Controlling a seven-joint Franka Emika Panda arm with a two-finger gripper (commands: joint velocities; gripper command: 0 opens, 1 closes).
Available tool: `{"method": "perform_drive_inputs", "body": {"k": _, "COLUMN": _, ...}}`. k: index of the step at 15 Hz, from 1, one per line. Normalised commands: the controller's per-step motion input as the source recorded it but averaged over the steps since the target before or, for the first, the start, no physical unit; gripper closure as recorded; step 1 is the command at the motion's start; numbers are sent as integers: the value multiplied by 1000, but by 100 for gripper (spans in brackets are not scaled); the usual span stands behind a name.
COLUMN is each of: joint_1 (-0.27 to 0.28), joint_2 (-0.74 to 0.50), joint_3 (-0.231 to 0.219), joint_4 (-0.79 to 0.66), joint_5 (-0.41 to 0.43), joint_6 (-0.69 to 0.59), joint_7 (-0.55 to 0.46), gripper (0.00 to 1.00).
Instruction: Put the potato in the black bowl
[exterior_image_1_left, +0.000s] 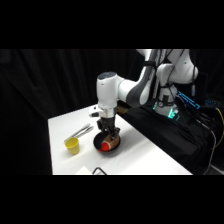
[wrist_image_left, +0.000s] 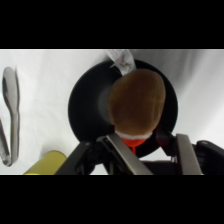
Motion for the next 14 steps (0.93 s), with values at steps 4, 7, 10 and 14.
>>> {"method": "perform_drive_inputs", "body": {"k": 4, "joint_1": -20, "joint_2": -110, "joint_3": 28, "joint_4": 132, "joint_5": -31, "joint_6": -229, "joint_7": 20, "gripper": 0}}
{"method": "perform_drive_inputs", "body": {"k": 7, "joint_1": -25, "joint_2": -170, "joint_3": 49, "joint_4": 186, "joint_5": 59, "joint_6": -433, "joint_7": 24, "gripper": 0}}
{"method": "perform_drive_inputs", "body": {"k": 10, "joint_1": -18, "joint_2": -174, "joint_3": 31, "joint_4": 201, "joint_5": 79, "joint_6": -448, "joint_7": 51, "gripper": 0}}
{"method": "perform_drive_inputs", "body": {"k": 14, "joint_1": -11, "joint_2": -151, "joint_3": 18, "joint_4": 164, "joint_5": 107, "joint_6": -348, "joint_7": 80, "gripper": 0}}
